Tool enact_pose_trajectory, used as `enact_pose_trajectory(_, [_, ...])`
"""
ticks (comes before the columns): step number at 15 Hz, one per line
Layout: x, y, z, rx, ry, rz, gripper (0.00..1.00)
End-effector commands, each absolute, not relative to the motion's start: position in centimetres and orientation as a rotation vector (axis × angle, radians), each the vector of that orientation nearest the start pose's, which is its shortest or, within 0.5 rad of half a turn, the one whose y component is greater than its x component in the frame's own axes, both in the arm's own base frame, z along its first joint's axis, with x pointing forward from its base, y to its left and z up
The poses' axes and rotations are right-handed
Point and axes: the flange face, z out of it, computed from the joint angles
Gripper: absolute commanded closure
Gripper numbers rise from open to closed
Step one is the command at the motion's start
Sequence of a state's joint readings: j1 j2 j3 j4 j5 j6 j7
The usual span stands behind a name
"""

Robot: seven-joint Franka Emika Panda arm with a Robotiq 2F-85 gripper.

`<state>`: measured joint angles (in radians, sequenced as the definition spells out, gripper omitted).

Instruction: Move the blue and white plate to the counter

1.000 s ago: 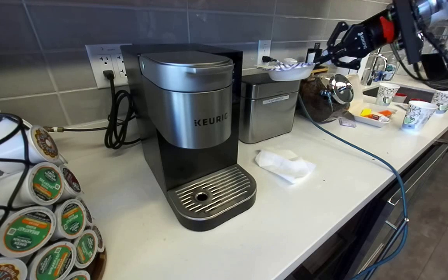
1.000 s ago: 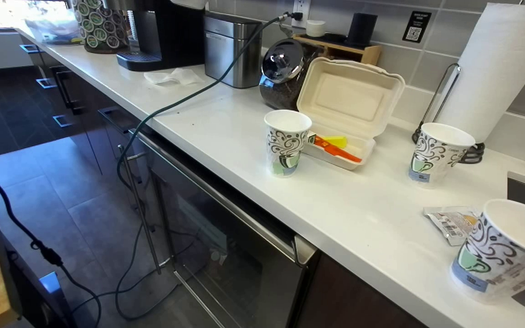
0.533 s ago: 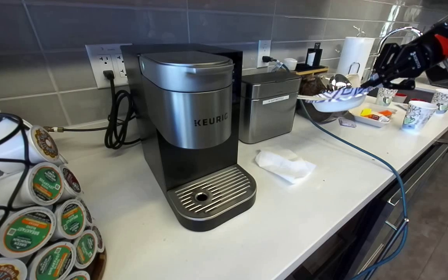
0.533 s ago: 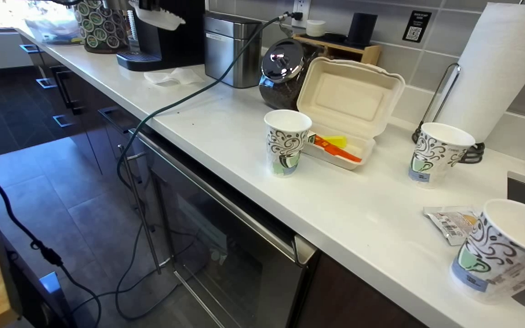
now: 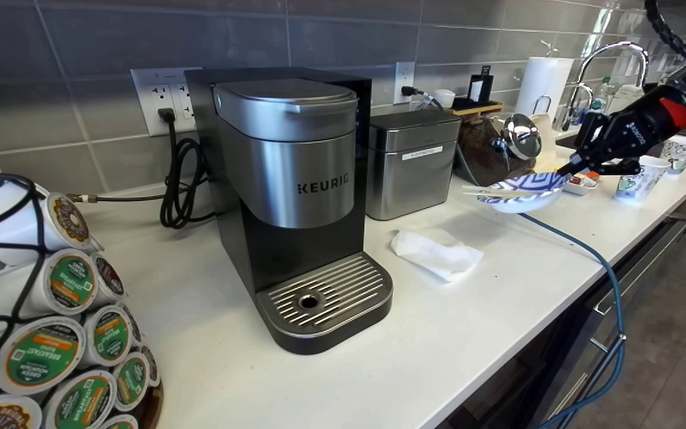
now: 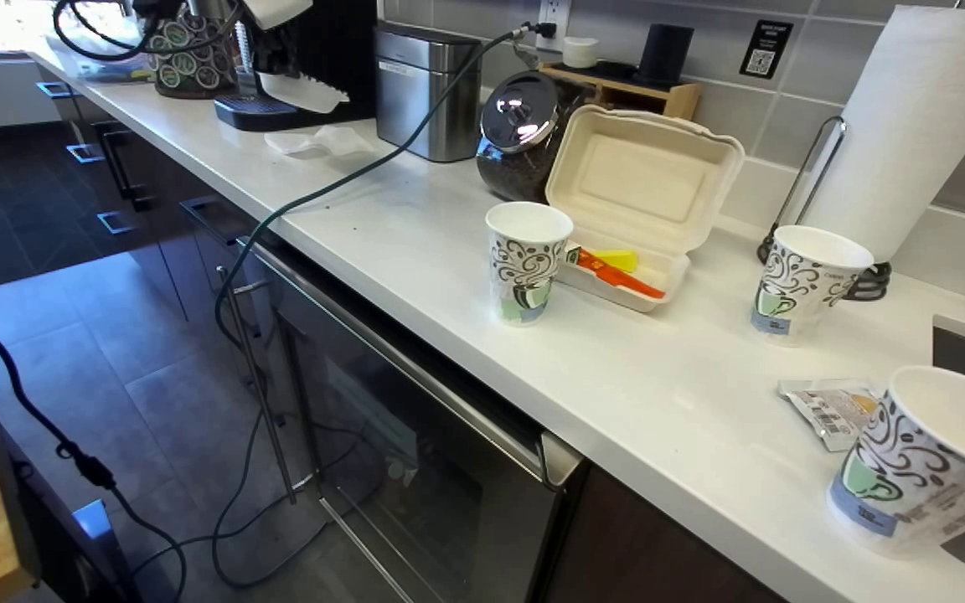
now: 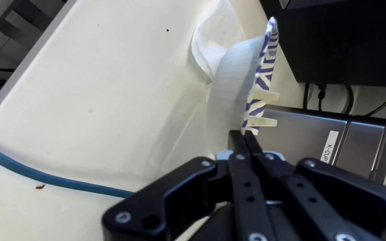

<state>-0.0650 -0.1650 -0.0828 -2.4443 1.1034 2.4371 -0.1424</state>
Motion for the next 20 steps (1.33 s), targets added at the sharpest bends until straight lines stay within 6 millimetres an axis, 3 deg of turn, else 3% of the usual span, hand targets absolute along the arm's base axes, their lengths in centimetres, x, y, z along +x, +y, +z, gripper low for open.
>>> enact_pose_trajectory(1, [47.4,-6.9,38.0,-2.178,0.964,-0.302,0.98])
enact_pose_trajectory(4, [47.7,-7.2,36.9,-2.18,0.872,-0.277,1.0])
enact_pose_trajectory(13, [48.5,-8.4,29.3,-2.112,0.9,-0.428,1.0])
enact_pose_trajectory(18, [49.0,-8.3,26.1,-2.131,0.904,-0.401,1.0])
enact_pose_trajectory(19, [48.9,-8.3,25.6,-2.143,0.909,-0.381,0.73])
enact_pose_trajectory(20, [48.8,-8.5,25.2,-2.151,0.925,-0.381,0.72])
